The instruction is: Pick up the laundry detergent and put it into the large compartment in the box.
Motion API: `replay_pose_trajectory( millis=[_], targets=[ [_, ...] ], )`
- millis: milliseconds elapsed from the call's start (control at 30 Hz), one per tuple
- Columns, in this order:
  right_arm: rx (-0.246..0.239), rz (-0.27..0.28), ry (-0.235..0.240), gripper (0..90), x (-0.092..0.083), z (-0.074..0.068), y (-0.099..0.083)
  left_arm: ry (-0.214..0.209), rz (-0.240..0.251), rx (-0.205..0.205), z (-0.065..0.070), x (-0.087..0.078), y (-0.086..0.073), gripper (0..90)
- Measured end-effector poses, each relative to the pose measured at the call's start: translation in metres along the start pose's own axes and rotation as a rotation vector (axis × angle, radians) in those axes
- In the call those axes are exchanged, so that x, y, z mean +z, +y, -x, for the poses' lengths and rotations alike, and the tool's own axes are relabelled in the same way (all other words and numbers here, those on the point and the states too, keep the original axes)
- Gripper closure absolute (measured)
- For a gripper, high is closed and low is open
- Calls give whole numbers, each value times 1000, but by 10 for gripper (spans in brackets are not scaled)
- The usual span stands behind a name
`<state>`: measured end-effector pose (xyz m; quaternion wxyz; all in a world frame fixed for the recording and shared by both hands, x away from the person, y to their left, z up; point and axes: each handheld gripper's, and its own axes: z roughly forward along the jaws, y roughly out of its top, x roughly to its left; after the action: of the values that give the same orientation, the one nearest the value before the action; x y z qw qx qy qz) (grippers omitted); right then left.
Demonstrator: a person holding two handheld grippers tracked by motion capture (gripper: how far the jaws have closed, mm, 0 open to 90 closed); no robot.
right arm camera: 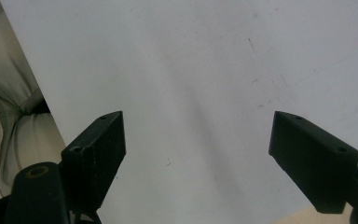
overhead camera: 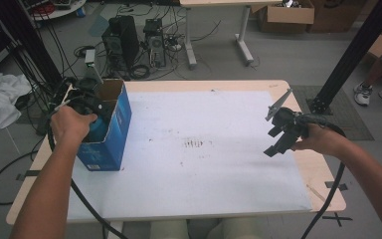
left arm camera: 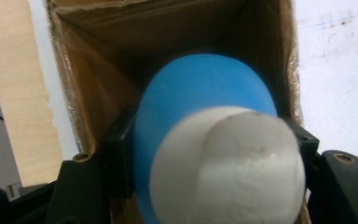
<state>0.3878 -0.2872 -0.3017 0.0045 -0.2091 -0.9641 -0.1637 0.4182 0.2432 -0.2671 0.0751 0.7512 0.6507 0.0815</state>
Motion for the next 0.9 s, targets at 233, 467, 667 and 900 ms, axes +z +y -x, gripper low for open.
replay_pose_trajectory(
  millis=[233, 467, 667, 900],
  targets=[
    [0, -1, 0, 187, 0, 1, 0, -1, -22, 1, -2, 11, -2, 378],
    [0, -3, 1, 188, 1, 0, 0, -6, -26, -3, -3, 13, -3, 378],
    [-1, -5, 3, 188, 2, 0, 1, -15, -31, -15, -4, 14, -3, 376],
    [-5, -3, 3, 188, 3, 0, 1, -21, -26, -23, -6, 14, -4, 372]
  ],
)
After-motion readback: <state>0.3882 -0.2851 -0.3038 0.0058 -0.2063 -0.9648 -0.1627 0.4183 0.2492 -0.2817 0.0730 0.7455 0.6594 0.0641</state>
